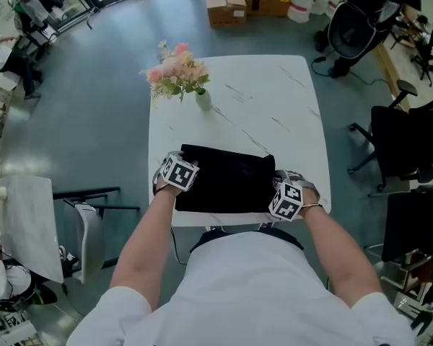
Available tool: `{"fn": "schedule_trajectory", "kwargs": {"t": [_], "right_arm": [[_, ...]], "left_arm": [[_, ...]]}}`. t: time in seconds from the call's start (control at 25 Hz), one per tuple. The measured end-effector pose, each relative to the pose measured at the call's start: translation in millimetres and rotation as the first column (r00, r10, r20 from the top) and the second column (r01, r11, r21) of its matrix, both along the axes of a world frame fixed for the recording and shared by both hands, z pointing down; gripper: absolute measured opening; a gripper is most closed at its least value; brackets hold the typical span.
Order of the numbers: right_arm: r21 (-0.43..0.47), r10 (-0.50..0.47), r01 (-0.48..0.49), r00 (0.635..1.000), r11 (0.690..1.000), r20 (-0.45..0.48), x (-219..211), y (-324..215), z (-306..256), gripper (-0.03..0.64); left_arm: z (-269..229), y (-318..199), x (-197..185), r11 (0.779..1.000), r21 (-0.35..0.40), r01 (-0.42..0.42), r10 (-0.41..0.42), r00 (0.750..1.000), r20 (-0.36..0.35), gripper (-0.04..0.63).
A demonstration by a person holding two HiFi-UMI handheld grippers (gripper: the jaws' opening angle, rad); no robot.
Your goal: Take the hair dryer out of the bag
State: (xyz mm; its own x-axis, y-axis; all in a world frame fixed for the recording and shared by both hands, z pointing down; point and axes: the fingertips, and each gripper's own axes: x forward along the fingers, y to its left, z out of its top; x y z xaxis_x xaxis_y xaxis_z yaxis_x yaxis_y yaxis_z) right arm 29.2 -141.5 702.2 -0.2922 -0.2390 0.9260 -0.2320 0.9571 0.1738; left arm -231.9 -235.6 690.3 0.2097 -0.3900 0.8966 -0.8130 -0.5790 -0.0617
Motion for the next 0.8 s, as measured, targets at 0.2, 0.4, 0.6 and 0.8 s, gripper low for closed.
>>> {"fn": "schedule_trajectory", "kwargs": {"t": [0.2,0.4,0.6,0.8], "right_arm": [[-0.006,0.001,-0.001,1.0,1.0,-0.004,0.6,0.1,-0.7,0.207],[-0.005,-0.002,0.002,1.0,1.0,-0.018,0.8,-0.2,-1.2,0.207],[-0.008,-0.02,0.02,0.999,1.0,-0.03,0.4,-1.3,-0.9,0.206],[-0.004,-0.052,0.052,0.998,0.999,-0.031,-3.4,-1.5,-0.9,0.206]], "left_arm": [[18.5,-1.1,-4.4,0.996,-0.093,0.008,-0.005,0.999,0.035,0.262],[16.8,9.8,4.4,0.989,-0.149,0.001,-0.006,0.999,-0.033,0.148],[16.9,15.6,9.9,0.994,-0.104,0.015,-0.019,0.999,-0.041,0.035],[9.1,29.9,-1.1,0.988,-0.134,0.074,-0.088,0.992,-0.095,0.035]]}}
